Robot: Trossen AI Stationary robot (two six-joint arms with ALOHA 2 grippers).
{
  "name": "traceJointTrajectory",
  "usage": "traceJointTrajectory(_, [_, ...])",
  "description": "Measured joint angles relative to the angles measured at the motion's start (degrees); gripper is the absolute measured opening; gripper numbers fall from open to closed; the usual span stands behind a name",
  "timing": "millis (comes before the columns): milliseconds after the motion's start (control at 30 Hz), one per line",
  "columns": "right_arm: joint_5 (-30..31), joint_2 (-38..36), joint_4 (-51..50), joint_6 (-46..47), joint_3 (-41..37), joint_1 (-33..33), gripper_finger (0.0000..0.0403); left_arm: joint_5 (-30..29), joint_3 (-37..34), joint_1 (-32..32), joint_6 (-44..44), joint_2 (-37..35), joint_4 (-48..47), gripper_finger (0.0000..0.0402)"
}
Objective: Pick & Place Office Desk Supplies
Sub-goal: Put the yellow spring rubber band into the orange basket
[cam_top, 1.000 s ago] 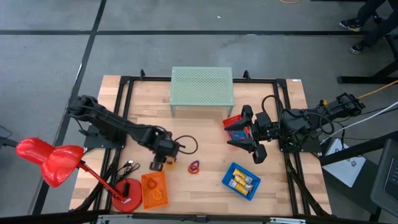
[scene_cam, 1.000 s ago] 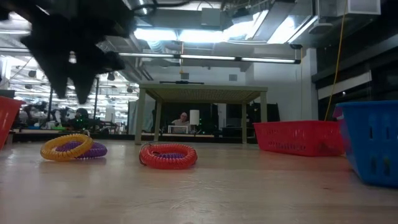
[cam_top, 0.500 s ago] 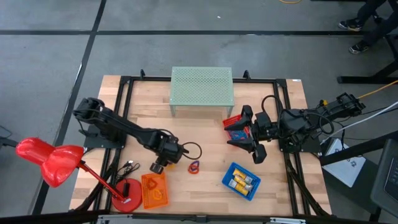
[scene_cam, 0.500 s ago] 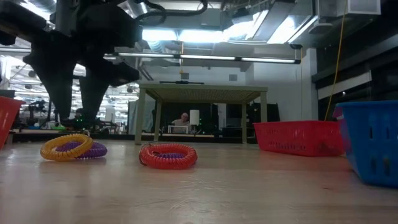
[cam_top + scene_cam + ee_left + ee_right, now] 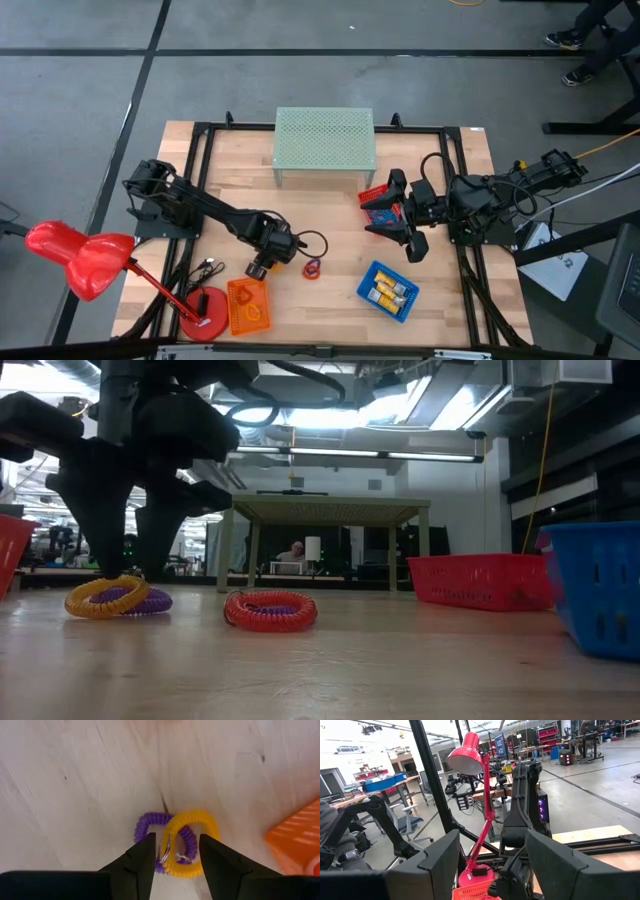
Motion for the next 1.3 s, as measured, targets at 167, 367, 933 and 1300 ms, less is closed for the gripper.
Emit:
traceJointTrajectory(167, [0.0, 0.0, 0.0, -0.1, 0.0, 0.0, 0.0229, -0.1, 0.0, 0.0, 0.0, 0.9, -0.3, 0.0142])
traceJointTrajectory(367, [0.0, 0.0, 0.0, -0.1, 0.0, 0.0, 0.0229, 0.1, 0.0, 0.0, 0.1, 2.8, -0.5, 0.0112])
traceJointTrajectory(933, [0.0, 0.0, 0.0, -0.3, 0.0, 0.0, 0.0229, 5.6, 4.7, 0.3, -2.2, 2.0, -7.1, 0.001])
traceJointTrajectory(1300, [-0.2, 0.0, 0.0, -0.6, 0.0, 0.0, 0.0229, 9.3, 10.8, 4.0, -4.5, -4.3, -10.0, 0.0013])
